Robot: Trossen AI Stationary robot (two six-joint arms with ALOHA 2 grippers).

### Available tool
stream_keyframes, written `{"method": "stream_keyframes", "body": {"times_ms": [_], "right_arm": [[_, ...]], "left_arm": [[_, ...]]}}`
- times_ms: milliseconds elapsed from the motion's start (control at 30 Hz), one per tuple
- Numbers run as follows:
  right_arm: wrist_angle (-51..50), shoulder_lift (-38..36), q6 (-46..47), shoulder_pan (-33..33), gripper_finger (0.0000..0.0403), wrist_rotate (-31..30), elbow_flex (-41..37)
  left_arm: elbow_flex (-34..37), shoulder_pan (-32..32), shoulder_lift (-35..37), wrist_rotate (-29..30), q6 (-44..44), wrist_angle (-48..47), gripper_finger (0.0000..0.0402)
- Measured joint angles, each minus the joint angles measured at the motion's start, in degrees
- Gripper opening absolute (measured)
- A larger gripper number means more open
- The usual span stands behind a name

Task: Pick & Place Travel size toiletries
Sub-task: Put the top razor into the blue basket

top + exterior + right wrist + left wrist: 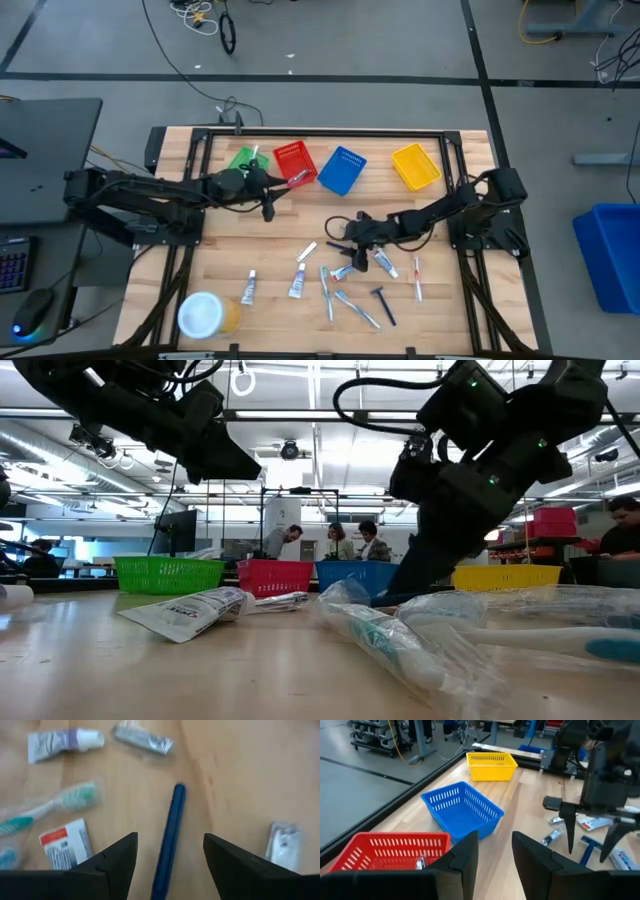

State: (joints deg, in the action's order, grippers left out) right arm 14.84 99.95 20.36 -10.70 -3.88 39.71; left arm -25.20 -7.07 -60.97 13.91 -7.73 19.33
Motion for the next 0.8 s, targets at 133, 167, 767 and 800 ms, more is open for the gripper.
{"method": "stream_keyframes", "body": {"times_ms": [133, 167, 767, 800], "right_arm": [[-1.3, 2.63, -1.49, -0.62, 0.0231, -0.6, 1.36], [-1.56, 2.87, -2.13, -0.78, 0.0226, -0.63, 1.35], [-0.36, 2.6, -7.34, -0.72, 0.0036, -1.68, 1.05], [-0.28, 2.26, -7.31, -0.54, 0.0035, -0.04, 1.03]], "left_arm": [[-0.01, 0.02, 0.0, -0.02, -0.04, -0.41, 0.0126], [-0.02, 0.02, 0.0, -0.04, -0.04, -0.43, 0.0126], [-0.02, 0.04, -0.04, -0.66, -0.52, -1.82, 0.0126], [-0.02, 0.04, -0.04, -0.66, -0.52, -2.09, 0.0126]]}}
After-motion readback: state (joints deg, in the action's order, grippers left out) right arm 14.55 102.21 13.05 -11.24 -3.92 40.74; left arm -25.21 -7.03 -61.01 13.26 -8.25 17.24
